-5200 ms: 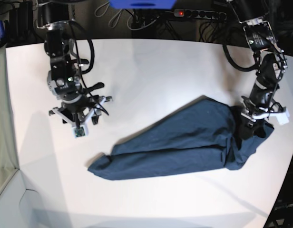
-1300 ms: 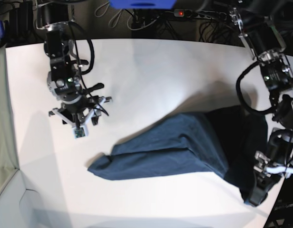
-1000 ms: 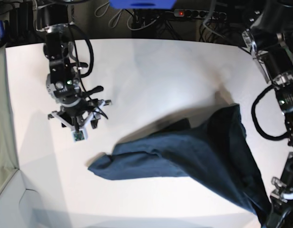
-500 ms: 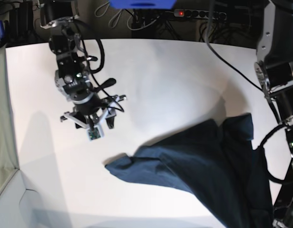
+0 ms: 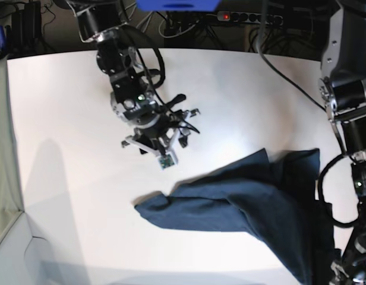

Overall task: Layout the t-shirt on the table in an organized manner, then fold the t-shirt properly
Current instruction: 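Grasp the shirt end with the left gripper and pull it outward, then lower the right gripper onto the shirt edge and grasp it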

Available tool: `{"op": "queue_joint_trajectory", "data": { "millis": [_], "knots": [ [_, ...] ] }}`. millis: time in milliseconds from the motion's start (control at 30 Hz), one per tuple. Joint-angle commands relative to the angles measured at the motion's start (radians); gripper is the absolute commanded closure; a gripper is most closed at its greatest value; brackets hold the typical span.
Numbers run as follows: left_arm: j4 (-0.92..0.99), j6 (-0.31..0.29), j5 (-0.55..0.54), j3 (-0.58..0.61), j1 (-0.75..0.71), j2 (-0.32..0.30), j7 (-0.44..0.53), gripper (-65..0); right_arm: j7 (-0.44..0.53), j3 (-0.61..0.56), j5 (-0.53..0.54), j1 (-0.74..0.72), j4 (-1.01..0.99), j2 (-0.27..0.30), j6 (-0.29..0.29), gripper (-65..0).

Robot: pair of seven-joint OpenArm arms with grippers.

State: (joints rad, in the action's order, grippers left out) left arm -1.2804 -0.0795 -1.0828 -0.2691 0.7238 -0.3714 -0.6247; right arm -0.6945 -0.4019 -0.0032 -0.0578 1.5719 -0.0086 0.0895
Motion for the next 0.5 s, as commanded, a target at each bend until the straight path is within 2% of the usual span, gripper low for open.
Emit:
{"op": "queue_joint_trajectory", "data": {
  "millis": [0,133,200,333,467],
  "knots": [
    [-0.009,-0.009,-0.026,-0.005,0.035,-0.015,0.022,-0.3,0.032,-0.016,0.004,-0.024,0.02,-0.018,0.006,-34.9],
    [-0.003,-0.009,-0.027,-0.006,0.003,-0.015,0.022,-0.3,0.032,-0.038,0.004,-0.044,0.014,-0.067,0.006,-45.8],
    [-0.008,-0.009,-0.027,-0.002,-0.005,-0.013,0.022,-0.3,0.035,-0.047,0.004,-0.057,-0.011,-0.092,0.006,-48.9],
    [-0.009,-0.009,-0.033,0.0,-0.008,-0.008,0.013,-0.3,0.045,-0.105,0.004,-0.138,-0.135,-0.144,0.006,-50.4],
    [-0.008,-0.009,-0.033,-0.002,-0.033,-0.013,0.013,-0.3,0.105,-0.19,0.007,-0.187,-0.252,-0.148,0.006,-50.4]
  ]
}}
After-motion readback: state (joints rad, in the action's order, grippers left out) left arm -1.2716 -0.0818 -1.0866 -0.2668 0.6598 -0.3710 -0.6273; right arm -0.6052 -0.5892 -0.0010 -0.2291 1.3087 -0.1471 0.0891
